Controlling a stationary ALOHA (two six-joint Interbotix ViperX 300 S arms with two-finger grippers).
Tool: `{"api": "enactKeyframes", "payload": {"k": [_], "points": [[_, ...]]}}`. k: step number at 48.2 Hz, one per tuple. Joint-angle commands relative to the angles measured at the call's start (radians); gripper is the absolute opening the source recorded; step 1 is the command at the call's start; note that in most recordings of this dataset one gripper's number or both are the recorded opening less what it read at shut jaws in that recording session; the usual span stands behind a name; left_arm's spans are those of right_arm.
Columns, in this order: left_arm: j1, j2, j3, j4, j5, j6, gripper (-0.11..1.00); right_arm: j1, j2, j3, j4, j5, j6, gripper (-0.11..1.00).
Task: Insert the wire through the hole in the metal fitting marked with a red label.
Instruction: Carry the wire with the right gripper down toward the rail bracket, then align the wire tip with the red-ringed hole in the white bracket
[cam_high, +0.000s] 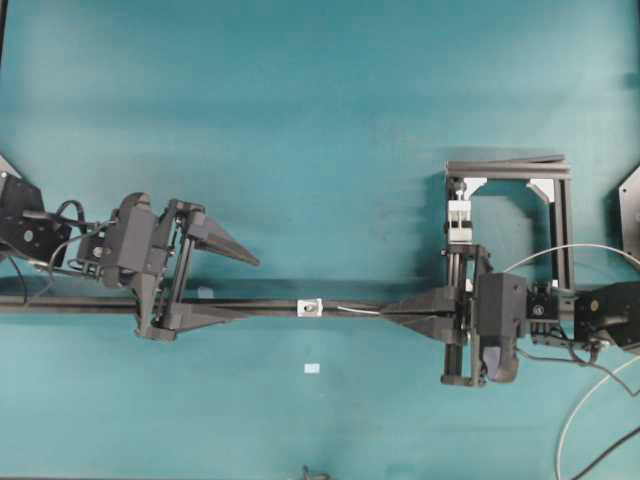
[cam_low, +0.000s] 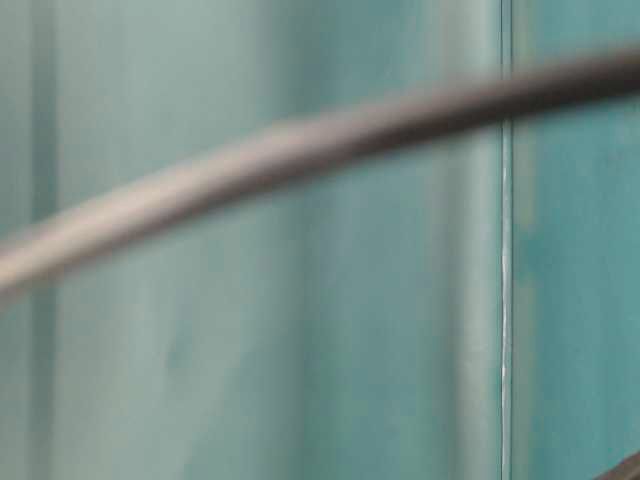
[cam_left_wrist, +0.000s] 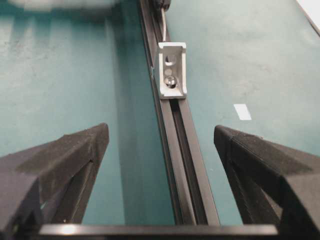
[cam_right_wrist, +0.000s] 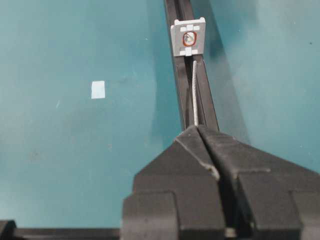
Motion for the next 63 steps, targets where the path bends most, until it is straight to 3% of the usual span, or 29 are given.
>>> {"api": "enactKeyframes", "payload": {"k": [1,63], "points": [[0.002,-0.003,-0.015,0.003,-0.006,-0.002,0.62,-0.006,-0.009,-0.015,0.0,-0.009,0.0,-0.01],[0.002,-0.008,-0.017,0.005,-0.002,-0.002,0.62,-0.04,0.026,-0.054,-0.029,-0.009,-0.011,-0.01]]}}
